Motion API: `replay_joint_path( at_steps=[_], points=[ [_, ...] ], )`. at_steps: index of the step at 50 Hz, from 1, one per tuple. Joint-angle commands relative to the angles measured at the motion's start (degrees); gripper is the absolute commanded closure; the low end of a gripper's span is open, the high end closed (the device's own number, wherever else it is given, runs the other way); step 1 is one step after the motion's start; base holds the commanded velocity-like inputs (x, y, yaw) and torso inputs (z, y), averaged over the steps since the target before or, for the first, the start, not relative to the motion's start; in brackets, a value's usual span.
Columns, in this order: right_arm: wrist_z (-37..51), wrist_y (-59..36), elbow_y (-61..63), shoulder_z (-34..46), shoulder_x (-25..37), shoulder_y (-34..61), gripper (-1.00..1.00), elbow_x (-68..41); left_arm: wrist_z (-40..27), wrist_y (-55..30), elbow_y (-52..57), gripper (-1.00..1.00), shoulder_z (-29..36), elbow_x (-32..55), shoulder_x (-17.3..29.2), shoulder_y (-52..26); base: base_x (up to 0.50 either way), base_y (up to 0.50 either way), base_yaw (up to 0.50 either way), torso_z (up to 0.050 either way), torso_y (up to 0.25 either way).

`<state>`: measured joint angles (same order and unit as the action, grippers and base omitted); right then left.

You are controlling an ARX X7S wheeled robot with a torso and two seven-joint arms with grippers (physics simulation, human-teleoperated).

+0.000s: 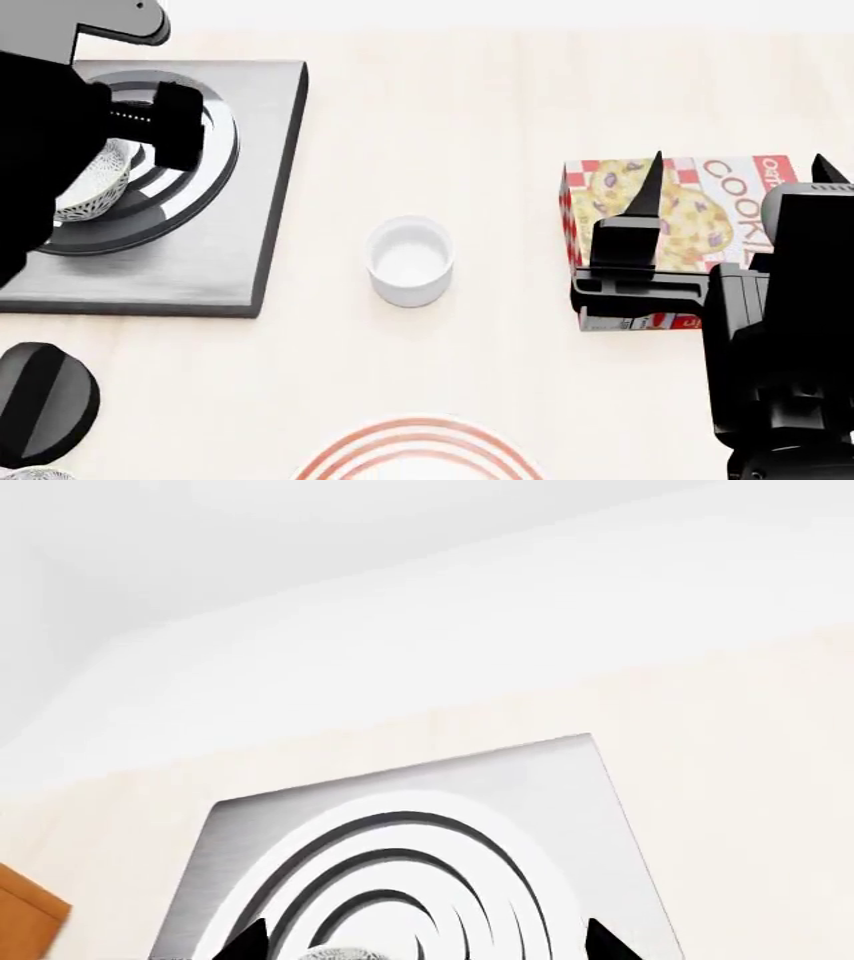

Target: Pick the akita bowl on the stove and place it on the plate.

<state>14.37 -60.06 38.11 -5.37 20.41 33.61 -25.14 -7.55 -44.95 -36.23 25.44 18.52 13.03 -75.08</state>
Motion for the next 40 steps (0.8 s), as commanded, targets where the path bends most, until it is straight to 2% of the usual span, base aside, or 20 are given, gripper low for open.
replay_joint_path(
  at_steps=[1,40],
  points=[
    [0.1,0.36,-0.34,0.15,0.14,-0.03,-1.0,-0.12,0.04,0.66,-0.27,-1.0,1.33,-0.81,0.26,0.7,0.0,0.0,0.0,0.0,0.0],
    [0.91,-0.01,-0.04,0.2,0.57,0.09,-1.0,-1.07,-1.93,-1.95,-0.18,-1.0,1.71,-0.75,1.06,2.18,0.0,0.0,0.0,0.0,0.0]
  ],
)
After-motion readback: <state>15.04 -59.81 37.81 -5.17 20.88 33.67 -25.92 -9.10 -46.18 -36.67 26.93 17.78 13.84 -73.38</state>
